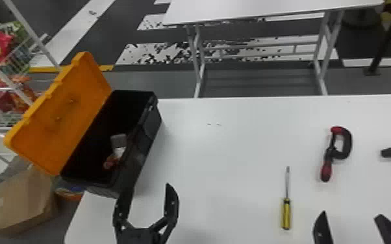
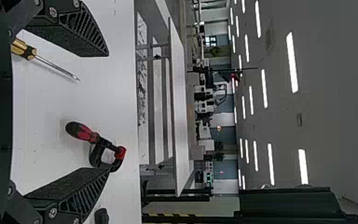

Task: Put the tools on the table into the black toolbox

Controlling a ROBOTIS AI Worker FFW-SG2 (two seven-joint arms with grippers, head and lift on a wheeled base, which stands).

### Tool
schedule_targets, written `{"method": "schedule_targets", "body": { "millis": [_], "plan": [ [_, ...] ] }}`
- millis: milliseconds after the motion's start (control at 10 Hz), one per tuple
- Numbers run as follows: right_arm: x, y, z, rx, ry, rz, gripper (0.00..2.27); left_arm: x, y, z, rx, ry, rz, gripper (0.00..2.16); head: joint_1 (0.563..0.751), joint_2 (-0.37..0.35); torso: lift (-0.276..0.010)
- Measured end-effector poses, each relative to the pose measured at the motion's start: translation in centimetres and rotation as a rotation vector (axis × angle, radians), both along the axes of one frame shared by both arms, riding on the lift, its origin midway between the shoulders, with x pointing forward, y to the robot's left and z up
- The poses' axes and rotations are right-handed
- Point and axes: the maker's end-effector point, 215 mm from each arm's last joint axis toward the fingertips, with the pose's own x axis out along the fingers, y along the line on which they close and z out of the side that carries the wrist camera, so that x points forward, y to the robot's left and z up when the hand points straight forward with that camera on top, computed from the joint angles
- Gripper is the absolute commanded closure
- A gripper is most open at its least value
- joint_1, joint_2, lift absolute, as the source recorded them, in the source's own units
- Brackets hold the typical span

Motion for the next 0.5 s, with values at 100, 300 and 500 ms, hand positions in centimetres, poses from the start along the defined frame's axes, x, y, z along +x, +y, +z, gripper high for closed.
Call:
{"method": "schedule_targets", "body": {
  "millis": [100,300,500],
  "plan": [
    [0.0,0.1,-0.1,0.001,0.004,0.002,0.12,0.0,0.0,-0.1,0.000,0.003,-0.001,0.07,0.695,0.236,-0.075],
    [0.4,1.0,-0.6,0.008,0.035,0.007,0.12,0.0,-0.1,-0.2,0.000,0.005,-0.003,0.07,0.695,0.247,-0.075],
    [1.3,2.8,-2.2,0.000,0.119,0.021,0.12,0.0,-0.1,-0.5,0.000,0.012,-0.004,0.07,0.695,0.275,-0.075]
  ]
}}
